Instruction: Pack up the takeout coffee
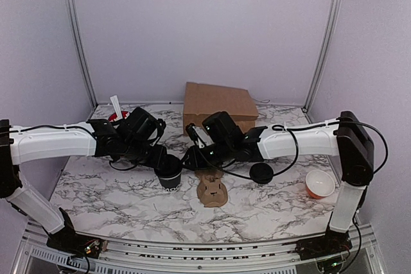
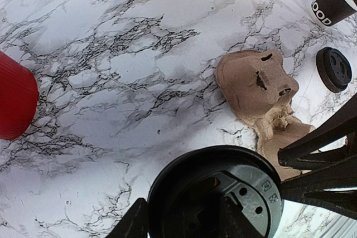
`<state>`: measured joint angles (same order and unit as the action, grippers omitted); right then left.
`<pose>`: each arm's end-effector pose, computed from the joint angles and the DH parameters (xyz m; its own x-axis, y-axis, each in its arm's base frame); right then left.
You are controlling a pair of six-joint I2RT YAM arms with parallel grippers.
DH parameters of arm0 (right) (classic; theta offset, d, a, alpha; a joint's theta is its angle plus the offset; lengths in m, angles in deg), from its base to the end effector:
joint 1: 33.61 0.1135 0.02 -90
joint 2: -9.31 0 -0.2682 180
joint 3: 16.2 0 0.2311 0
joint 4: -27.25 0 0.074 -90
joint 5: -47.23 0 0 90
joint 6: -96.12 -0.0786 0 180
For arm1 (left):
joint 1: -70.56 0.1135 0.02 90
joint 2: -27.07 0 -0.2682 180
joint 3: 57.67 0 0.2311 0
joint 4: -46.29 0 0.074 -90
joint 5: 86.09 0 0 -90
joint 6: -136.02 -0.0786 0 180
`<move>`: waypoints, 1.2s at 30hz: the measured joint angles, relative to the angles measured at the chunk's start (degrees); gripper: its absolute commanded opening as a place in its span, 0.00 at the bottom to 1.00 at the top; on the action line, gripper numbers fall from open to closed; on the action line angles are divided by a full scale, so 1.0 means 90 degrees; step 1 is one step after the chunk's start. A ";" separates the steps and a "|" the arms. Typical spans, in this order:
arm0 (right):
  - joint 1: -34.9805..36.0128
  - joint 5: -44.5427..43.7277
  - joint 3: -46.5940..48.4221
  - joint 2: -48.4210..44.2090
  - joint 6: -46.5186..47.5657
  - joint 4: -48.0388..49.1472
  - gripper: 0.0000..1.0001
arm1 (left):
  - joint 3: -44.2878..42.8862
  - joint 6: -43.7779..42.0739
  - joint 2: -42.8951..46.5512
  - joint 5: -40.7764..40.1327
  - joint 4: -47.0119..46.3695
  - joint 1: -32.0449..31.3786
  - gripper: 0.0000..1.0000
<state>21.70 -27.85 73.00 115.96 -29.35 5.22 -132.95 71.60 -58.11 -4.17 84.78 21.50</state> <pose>0.2298 0.3676 0.2058 -0.8214 -0.2015 -0.5336 -0.5292 0.6182 0.5812 0.2219 -0.2390 0.2275 -0.7384 0.1989 -0.6443 0.4079 0.8926 -0.1919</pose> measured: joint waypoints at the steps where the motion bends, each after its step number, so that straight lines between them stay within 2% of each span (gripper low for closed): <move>1: 0.0002 0.0015 -0.0002 0.0010 -0.0012 0.0017 0.24 | 0.0000 0.0010 0.0000 0.0000 -0.0002 -0.0002 0.43; 25: 0.0000 0.0182 -0.0019 0.0075 0.0355 -0.0104 0.24 | 0.0483 0.0277 0.0177 -0.0148 -0.0678 -0.0058 0.42; 36: 0.0022 0.0187 0.0000 0.0206 0.0593 -0.0209 0.20 | 0.0663 0.0306 0.0245 -0.0165 -0.0933 -0.0063 0.42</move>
<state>21.90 -26.17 73.00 117.82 -24.01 3.34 -126.98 74.36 -55.91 -5.66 76.39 20.93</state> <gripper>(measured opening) 0.202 0.421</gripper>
